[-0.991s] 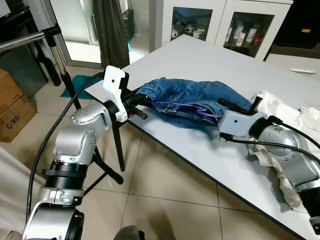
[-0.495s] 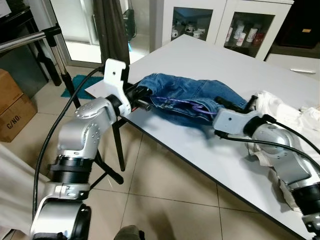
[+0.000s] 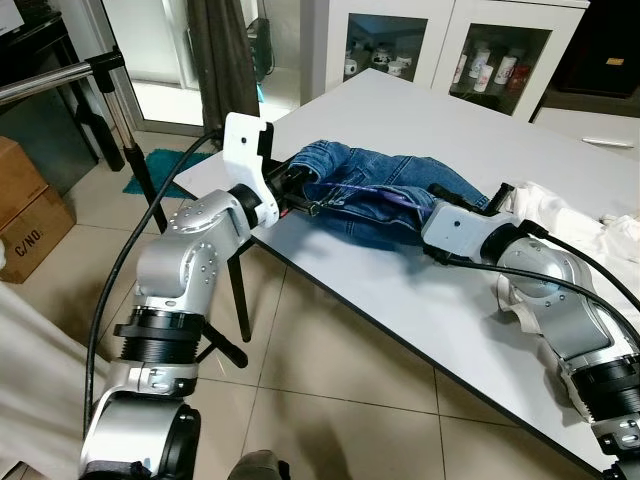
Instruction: Hang hanger
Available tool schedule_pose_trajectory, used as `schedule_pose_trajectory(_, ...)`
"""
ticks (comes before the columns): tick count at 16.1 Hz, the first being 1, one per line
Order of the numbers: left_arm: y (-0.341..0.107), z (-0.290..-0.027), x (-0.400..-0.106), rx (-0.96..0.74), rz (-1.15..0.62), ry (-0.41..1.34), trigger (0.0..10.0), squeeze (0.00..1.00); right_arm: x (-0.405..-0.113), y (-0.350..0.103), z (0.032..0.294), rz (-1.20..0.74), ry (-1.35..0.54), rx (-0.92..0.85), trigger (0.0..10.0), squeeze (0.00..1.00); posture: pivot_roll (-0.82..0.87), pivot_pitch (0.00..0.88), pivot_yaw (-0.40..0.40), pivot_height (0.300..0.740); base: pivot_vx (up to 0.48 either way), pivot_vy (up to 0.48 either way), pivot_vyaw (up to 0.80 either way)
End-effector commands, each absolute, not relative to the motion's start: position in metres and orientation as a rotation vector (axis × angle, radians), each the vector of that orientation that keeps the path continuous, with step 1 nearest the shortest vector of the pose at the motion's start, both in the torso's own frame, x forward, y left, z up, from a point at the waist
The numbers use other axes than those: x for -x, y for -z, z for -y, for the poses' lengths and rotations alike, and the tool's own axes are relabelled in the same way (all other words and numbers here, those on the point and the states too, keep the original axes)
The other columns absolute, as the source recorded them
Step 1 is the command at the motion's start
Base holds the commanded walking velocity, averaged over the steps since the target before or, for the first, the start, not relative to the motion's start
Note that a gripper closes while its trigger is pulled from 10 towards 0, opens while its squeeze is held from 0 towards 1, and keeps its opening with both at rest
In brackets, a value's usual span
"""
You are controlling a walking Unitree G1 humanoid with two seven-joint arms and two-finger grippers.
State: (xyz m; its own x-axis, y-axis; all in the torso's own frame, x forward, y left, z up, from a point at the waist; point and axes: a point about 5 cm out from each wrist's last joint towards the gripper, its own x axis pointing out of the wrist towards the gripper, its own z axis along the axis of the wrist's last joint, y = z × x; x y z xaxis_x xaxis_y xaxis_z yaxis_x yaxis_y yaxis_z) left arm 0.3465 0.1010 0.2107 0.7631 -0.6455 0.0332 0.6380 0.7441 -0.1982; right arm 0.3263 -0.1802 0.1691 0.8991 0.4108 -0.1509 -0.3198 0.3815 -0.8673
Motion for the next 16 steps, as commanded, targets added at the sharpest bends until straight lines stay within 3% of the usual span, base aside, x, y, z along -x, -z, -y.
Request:
schedule_pose_trajectory(1,-0.232,-0.078,-0.341,0.180,0.028,0.796,10.0,0.00,-0.330,-0.170,0.181,0.072,-0.454,1.077,10.0,0.00,0.20,0.000,0.000,0.740,0.000,0.000,0.00)
schedule_pose_trajectory(3,-0.230,-0.071,-0.338,0.138,0.026,0.825,10.0,0.00,-0.332,-0.166,0.185,0.038,-0.442,1.079,10.0,0.00,0.20,0.000,0.002,0.740,0.000,0.000,0.00)
schedule_pose_trajectory(9,-0.221,-0.109,-0.345,0.068,-0.017,0.693,10.0,0.00,-0.332,-0.164,0.218,-0.062,-0.344,1.051,10.0,0.00,0.21,0.000,-0.010,0.740,0.000,0.000,0.00)
schedule_pose_trajectory(16,-0.221,-0.109,-0.345,0.068,-0.017,0.693,10.0,0.00,-0.332,-0.164,0.218,-0.062,-0.344,1.051,10.0,0.00,0.21,0.000,-0.010,0.740,0.000,0.000,0.00)
